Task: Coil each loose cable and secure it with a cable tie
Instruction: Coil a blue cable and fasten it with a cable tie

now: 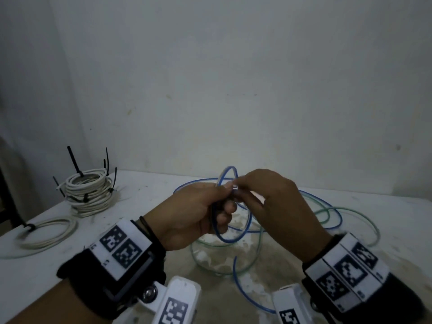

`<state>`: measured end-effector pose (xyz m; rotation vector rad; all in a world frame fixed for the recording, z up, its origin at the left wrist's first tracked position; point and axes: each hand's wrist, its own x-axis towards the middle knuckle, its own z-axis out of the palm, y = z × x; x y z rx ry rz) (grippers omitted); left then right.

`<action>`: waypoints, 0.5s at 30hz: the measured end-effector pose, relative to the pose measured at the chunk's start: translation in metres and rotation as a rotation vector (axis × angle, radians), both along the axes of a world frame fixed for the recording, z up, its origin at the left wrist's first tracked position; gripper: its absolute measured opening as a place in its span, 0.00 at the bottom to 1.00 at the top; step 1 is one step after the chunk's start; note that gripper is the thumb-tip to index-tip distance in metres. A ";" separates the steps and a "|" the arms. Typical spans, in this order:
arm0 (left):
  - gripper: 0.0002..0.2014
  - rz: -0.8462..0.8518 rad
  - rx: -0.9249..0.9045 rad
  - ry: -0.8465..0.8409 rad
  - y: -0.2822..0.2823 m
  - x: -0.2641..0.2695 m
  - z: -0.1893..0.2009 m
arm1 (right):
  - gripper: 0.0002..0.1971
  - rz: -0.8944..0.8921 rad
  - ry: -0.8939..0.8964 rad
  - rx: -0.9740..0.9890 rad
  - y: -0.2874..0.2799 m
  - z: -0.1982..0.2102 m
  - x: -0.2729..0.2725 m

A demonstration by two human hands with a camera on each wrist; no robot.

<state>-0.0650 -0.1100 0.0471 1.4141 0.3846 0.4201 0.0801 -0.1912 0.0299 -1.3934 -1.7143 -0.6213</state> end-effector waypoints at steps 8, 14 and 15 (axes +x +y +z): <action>0.11 -0.126 -0.019 0.108 0.004 -0.006 -0.003 | 0.25 -0.059 -0.025 -0.380 0.002 0.016 0.017; 0.14 -0.161 -0.309 -0.027 0.009 -0.009 0.000 | 0.17 0.018 -0.037 -0.226 0.006 0.026 0.016; 0.15 -0.161 -0.348 -0.062 0.011 -0.009 0.000 | 0.17 0.023 -0.025 -0.223 0.006 0.024 0.017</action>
